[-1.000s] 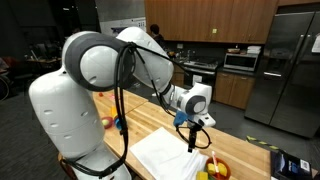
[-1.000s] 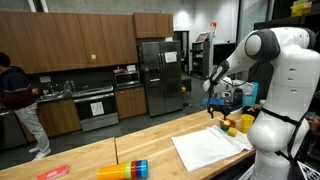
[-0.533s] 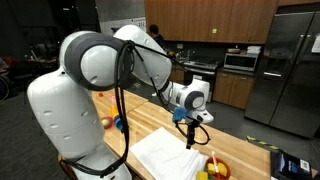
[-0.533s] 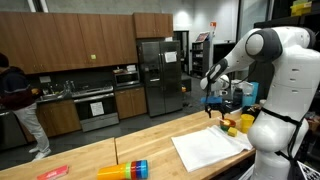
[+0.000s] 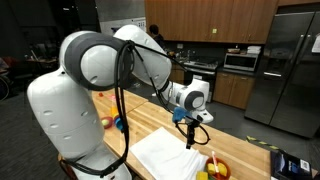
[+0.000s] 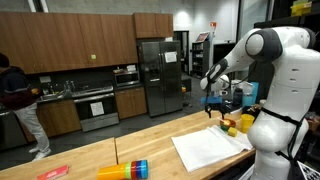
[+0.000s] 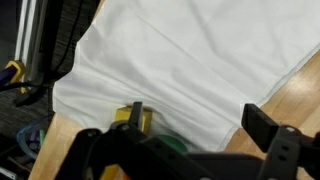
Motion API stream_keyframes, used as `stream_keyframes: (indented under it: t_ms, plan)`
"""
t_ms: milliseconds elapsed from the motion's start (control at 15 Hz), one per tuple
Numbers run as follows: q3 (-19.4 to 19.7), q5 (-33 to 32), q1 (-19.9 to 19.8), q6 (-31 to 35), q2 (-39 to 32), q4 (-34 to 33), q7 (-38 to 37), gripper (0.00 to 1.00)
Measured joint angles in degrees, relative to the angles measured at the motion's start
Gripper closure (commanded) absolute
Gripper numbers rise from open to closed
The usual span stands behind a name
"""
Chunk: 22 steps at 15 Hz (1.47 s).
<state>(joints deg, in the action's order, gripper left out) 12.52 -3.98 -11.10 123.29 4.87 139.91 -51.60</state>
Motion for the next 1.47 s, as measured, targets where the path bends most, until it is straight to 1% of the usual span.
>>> stream_keyframes:
  t_ms: [133,267,667,933,1133,1267,1467]
  plan:
    - [-0.1,-0.2,-0.1,0.0,-0.1,0.0,0.3,0.0]
    - [-0.1,-1.5,-0.4,-0.6,-0.2,0.2,2.5,0.0]
    - [0.1,-3.3,-1.6,-6.9,-0.2,0.3,19.7,0.0]
    - [-0.2,-5.6,-1.5,-11.2,-0.3,0.2,27.1,0.0]
    - [-0.5,-5.9,-1.4,-13.0,-0.3,0.2,33.2,0.0]
    - [-0.8,-5.9,-1.3,-14.9,-0.8,-0.3,33.6,0.0]
    - [-1.0,-5.9,-1.2,-15.7,-1.8,-1.1,33.6,0.0]
